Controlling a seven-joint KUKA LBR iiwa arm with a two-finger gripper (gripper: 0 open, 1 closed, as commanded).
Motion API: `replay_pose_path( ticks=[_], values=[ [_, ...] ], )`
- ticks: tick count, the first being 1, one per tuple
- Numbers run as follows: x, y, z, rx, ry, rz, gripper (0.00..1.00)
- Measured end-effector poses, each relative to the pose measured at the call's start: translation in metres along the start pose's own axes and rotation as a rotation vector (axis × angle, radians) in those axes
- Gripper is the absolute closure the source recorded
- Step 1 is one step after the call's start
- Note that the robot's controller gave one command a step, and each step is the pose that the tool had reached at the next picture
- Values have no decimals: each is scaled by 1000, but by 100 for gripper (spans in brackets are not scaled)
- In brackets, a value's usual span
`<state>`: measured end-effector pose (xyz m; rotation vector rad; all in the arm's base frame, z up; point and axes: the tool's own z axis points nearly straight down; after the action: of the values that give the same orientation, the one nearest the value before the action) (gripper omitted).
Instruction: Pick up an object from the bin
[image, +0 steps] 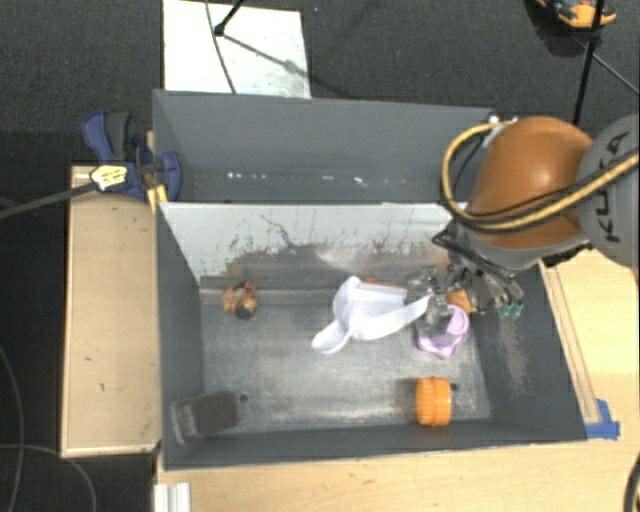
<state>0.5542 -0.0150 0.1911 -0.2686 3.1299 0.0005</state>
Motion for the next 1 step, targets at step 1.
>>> replay_pose_path(
  ticks=[1],
  values=[
    [0, 0, 0, 0, 0, 0, 100]
  ],
)
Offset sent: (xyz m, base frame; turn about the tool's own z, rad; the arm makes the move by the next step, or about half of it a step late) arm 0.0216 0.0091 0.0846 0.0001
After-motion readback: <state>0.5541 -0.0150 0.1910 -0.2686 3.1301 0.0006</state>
